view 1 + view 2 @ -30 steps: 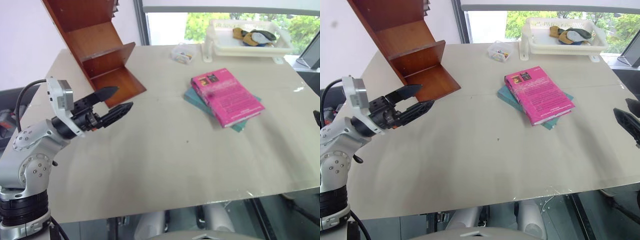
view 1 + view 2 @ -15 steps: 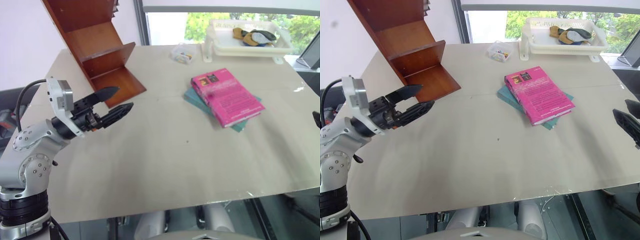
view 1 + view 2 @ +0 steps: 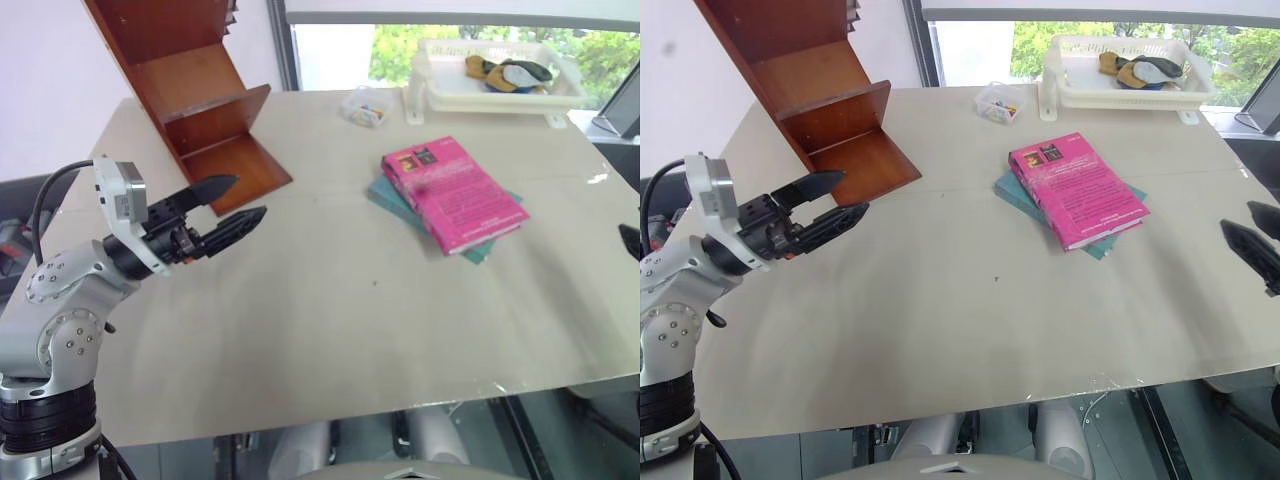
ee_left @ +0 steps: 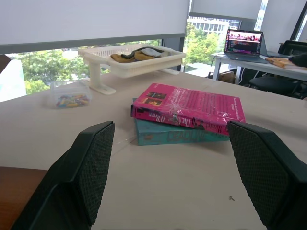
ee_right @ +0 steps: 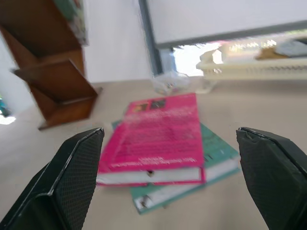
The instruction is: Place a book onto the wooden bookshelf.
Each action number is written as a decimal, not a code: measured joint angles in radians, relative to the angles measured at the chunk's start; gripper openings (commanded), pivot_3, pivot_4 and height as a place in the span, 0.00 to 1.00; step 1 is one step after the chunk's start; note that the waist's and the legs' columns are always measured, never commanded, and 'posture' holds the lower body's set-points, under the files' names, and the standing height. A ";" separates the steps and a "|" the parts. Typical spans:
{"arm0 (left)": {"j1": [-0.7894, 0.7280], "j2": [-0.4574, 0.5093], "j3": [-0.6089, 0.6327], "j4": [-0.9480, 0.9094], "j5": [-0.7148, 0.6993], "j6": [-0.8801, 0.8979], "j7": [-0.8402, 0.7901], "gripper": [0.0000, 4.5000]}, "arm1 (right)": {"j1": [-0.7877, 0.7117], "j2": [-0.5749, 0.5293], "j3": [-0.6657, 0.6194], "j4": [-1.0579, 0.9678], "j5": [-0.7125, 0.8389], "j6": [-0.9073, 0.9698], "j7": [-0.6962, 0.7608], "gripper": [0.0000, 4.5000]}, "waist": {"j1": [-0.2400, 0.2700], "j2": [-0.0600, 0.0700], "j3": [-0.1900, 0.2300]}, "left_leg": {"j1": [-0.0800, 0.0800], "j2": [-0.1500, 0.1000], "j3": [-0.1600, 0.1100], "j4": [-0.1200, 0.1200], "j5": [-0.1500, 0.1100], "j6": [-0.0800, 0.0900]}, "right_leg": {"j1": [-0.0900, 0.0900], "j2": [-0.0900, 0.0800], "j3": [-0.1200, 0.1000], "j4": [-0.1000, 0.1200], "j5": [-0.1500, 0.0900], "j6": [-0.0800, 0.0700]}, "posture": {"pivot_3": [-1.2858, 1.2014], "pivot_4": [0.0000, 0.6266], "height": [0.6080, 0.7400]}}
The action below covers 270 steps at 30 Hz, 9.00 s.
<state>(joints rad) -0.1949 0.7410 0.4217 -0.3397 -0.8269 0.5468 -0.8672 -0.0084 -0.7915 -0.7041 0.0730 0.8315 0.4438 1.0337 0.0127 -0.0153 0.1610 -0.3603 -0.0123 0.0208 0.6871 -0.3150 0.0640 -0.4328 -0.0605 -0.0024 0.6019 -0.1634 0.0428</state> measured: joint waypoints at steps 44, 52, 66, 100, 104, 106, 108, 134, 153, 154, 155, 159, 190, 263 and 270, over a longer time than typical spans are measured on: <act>0.139 0.254 0.009 0.048 0.137 -0.097 -0.356 0.89 | -0.185 0.390 0.642 0.082 -0.468 -0.293 -0.144 1.00 | -0.027 0.000 0.001 | 0.000 0.004 0.000 -0.002 0.002 -0.005 | -0.003 0.005 0.002 0.001 0.000 -0.001 | 0.52 0.24 1.00; 0.137 0.250 0.005 0.048 0.137 -0.098 -0.356 0.89 | -0.143 0.418 0.732 -0.034 -0.441 -0.229 -0.107 1.00 | -0.027 0.000 0.001 | -0.001 0.004 0.000 -0.002 0.002 -0.005 | -0.005 0.004 0.002 0.003 0.000 -0.002 | 0.52 0.24 1.00; 0.133 0.246 0.001 0.049 0.139 -0.100 -0.345 0.89 | -0.230 0.497 0.794 -0.001 -0.525 -0.223 -0.218 1.00 | -0.028 0.000 0.001 | -0.002 0.004 0.001 -0.002 0.005 -0.009 | -0.007 0.005 0.002 0.005 -0.001 -0.002 | 0.52 0.24 1.00; 0.086 0.251 -0.033 0.082 0.151 -0.099 -0.354 0.89 | -0.008 0.024 0.508 -0.047 -0.380 -0.074 -0.012 1.00 | -0.021 -0.001 0.002 | -0.002 0.005 0.002 -0.002 0.002 -0.005 | -0.006 0.006 0.002 0.003 -0.002 -0.002 | 0.52 0.24 1.00; 0.080 0.251 -0.039 0.088 0.159 -0.103 -0.355 0.89 | -0.133 0.069 0.486 0.086 -0.484 -0.186 -0.170 1.00 | -0.031 -0.003 0.002 | 0.000 0.005 0.003 -0.002 0.003 -0.005 | -0.006 0.007 0.004 0.005 -0.003 0.001 | 0.52 0.24 1.00; 0.074 0.250 -0.043 0.088 0.161 -0.104 -0.356 0.89 | -0.215 0.134 0.491 0.141 -0.549 -0.247 -0.301 1.00 | -0.032 -0.002 0.003 | -0.001 0.006 0.003 -0.002 0.004 -0.007 | -0.007 0.008 0.004 0.006 -0.003 0.000 | 0.52 0.24 1.00; 0.074 0.249 -0.043 0.090 0.165 -0.109 -0.357 0.89 | -0.282 0.200 0.513 0.189 -0.634 -0.274 -0.440 1.00 | -0.029 -0.002 0.003 | -0.002 0.006 0.002 -0.002 0.004 -0.007 | -0.008 0.008 0.004 0.006 -0.001 -0.004 | 0.52 0.24 1.00; 0.061 0.254 -0.037 0.105 0.176 -0.111 -0.358 0.89 | -1.019 0.403 0.496 1.237 -0.716 -0.502 -0.479 1.00 | -0.055 -0.001 0.004 | -0.005 0.005 0.002 -0.006 0.006 -0.011 | -0.010 0.006 0.004 0.004 0.002 -0.003 | 0.52 0.24 1.00; 0.161 0.253 0.050 0.023 0.155 -0.073 -0.326 0.89 | -0.987 0.497 0.572 1.230 -0.763 -0.678 0.017 1.00 | -0.057 0.001 0.005 | -0.008 0.005 0.001 -0.006 0.006 -0.012 | -0.013 0.005 0.002 0.005 0.003 -0.003 | 0.52 0.24 1.00; 0.158 0.254 0.050 0.023 0.155 -0.073 -0.327 0.89 | -0.985 0.497 0.575 1.228 -0.766 -0.689 0.018 1.00 | -0.057 0.001 0.005 | -0.007 0.005 0.001 -0.006 0.006 -0.012 | -0.013 0.004 0.002 0.006 0.003 -0.003 | 0.52 0.24 1.00; 0.157 0.254 0.049 0.024 0.155 -0.073 -0.328 0.89 | -0.983 0.496 0.579 1.225 -0.770 -0.694 0.015 1.00 | -0.057 0.001 0.005 | -0.007 0.005 0.001 -0.006 0.006 -0.012 | -0.013 0.004 0.002 0.006 0.003 -0.003 | 0.52 0.24 1.00; 0.137 0.255 0.041 0.039 0.155 -0.074 -0.332 0.89 | -0.976 0.459 0.585 1.225 -0.801 -0.712 -0.110 1.00 | -0.053 0.001 0.005 | -0.008 0.004 0.000 -0.006 0.006 -0.012 | -0.013 0.002 0.001 0.006 0.002 -0.005 | 0.52 0.24 1.00; 0.156 0.250 0.041 0.042 0.155 -0.078 -0.327 0.89 | -1.070 0.598 0.657 1.193 -0.848 -0.802 -0.216 1.00 | -0.076 0.002 0.006 | -0.009 0.004 -0.002 -0.006 0.007 -0.013 | -0.014 -0.001 -0.001 0.006 0.003 -0.003 | 0.52 0.24 1.00; -0.842 -0.179 -0.236 1.617 0.510 0.372 -0.652 0.10 | 0.299 -0.065 0.156 -0.698 0.061 0.056 0.049 1.00 | 0.001 -0.016 0.006 | -0.005 0.004 -0.001 0.002 0.003 -0.005 | -0.006 0.006 0.000 0.006 0.003 -0.002 | 0.52 0.24 1.00; -0.888 -0.186 -0.271 1.371 0.499 0.289 -0.717 0.10 | 0.255 -0.065 0.115 -0.554 0.045 0.026 0.072 1.00 | 0.002 -0.017 0.006 | -0.006 0.004 -0.002 0.002 0.003 -0.005 | -0.006 0.006 0.000 0.006 0.003 -0.002 | 0.52 0.24 1.00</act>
<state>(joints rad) -1.0825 0.5552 0.1511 1.0308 -0.3276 0.8358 -1.5840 0.2465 -0.8565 -0.5887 -0.4808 0.8761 0.4695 1.1061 0.0143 -0.0318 0.1670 -0.3665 -0.0085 0.0190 0.6894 -0.3121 0.0589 -0.4393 -0.0546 -0.0025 0.6078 -0.1601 0.0408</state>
